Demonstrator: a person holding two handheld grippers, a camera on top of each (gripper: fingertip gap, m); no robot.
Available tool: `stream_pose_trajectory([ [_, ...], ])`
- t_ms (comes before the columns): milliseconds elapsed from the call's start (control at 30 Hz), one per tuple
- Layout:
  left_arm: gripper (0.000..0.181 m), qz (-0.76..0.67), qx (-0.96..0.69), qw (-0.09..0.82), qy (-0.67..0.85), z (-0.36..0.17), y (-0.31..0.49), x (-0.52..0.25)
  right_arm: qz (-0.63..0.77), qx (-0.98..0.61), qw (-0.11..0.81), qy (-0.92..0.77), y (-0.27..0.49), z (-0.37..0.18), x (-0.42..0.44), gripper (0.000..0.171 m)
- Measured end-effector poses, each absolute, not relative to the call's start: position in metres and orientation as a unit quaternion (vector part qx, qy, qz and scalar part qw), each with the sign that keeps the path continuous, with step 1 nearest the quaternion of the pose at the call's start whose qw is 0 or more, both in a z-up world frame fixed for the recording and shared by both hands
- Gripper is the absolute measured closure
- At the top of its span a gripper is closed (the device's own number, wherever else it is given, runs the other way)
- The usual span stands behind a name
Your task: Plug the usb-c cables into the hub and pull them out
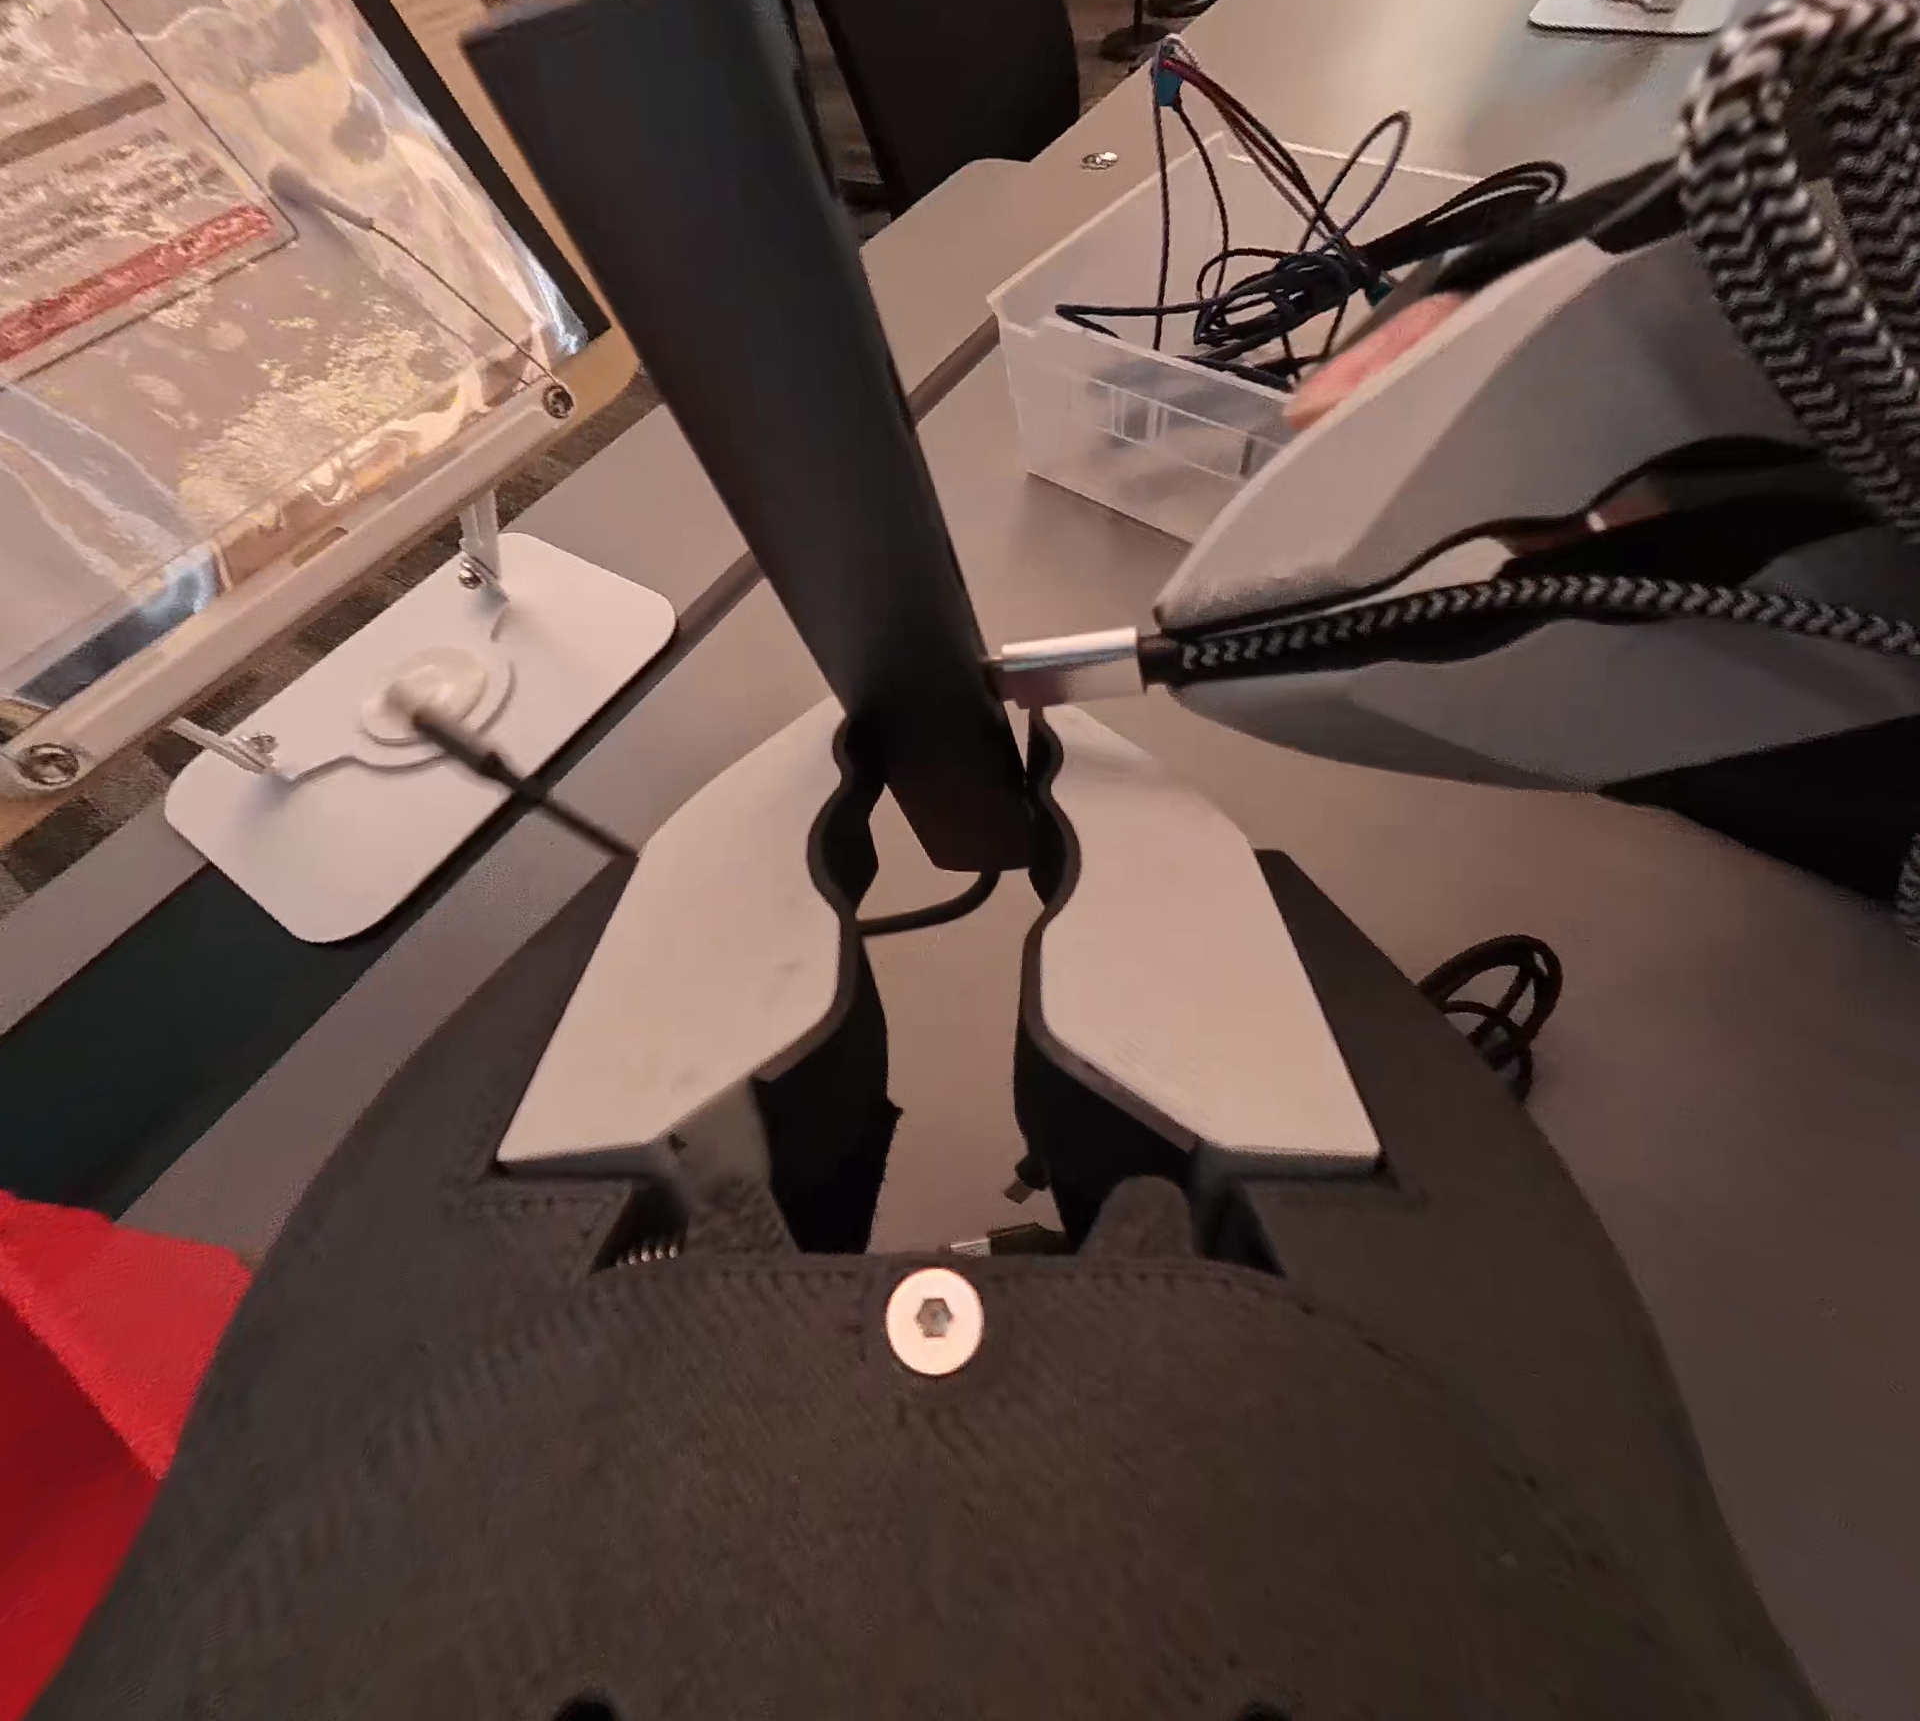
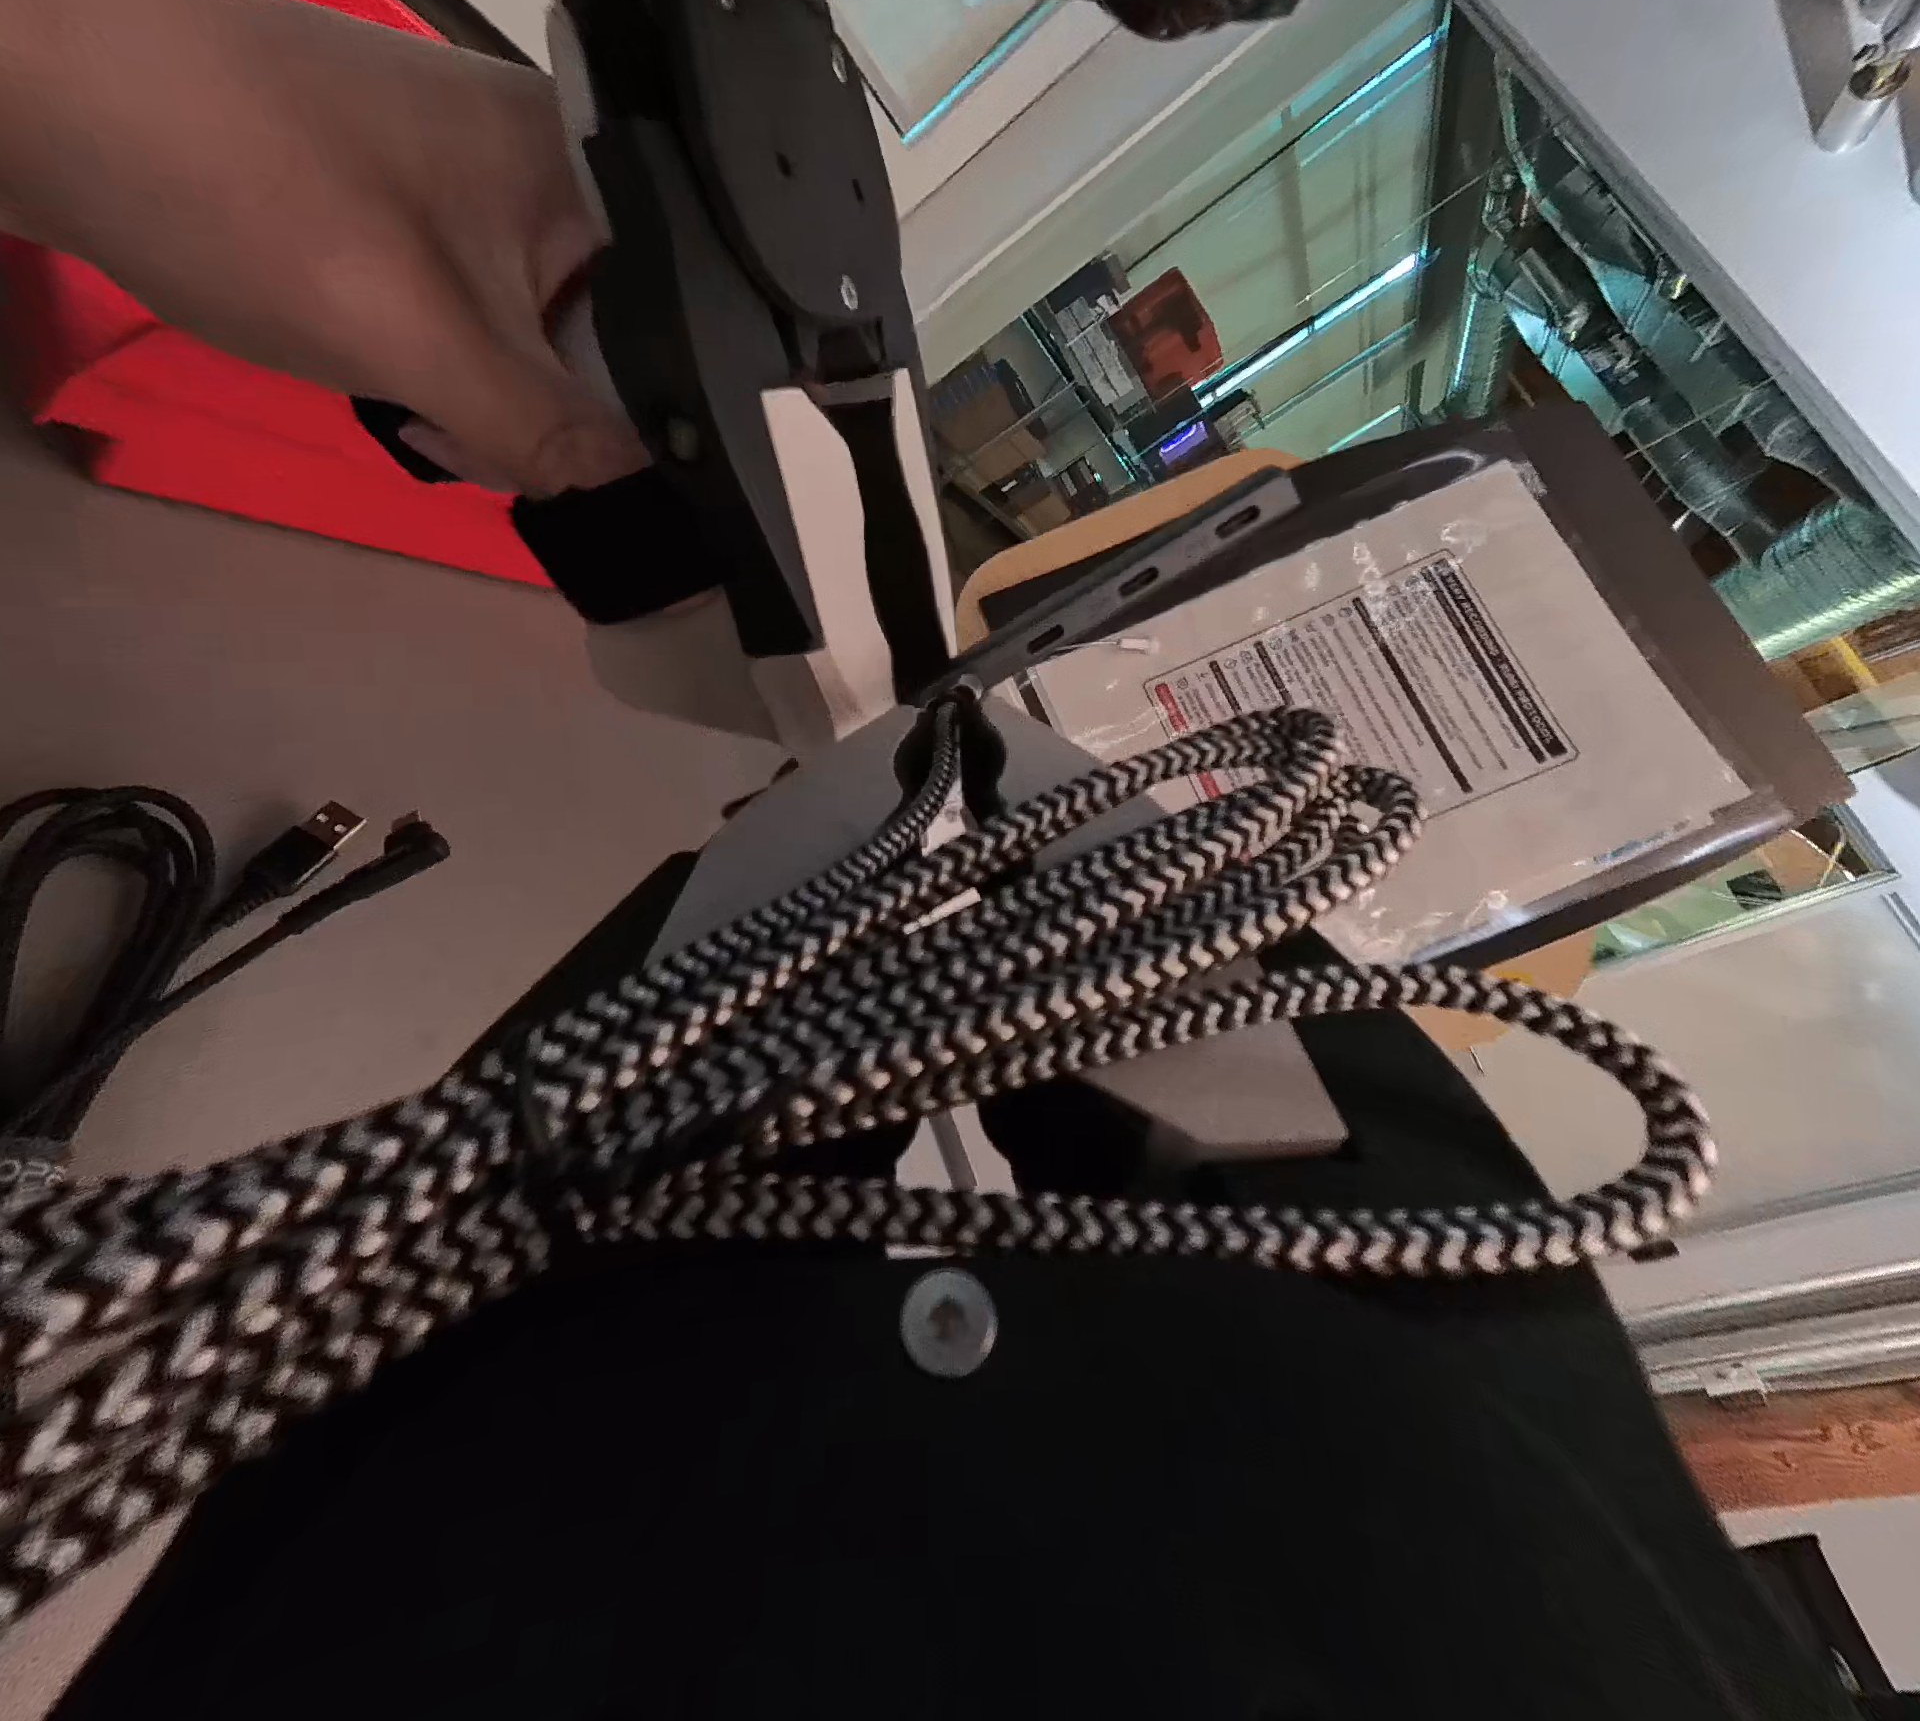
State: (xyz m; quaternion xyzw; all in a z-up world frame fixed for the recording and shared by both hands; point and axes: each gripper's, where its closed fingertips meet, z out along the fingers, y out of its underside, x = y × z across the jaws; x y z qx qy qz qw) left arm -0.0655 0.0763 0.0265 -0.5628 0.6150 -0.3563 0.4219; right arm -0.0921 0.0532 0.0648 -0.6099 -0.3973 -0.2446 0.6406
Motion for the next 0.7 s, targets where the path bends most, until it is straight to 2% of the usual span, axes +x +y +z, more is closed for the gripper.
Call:
stream_pose_trajectory([
  [700,0.156,-0.300,-0.565,0.460,0.616,0.028,0.083,-0.071,-0.235,-0.636,0.624,-0.387,0.056,0.060,-0.083,0.168],
])
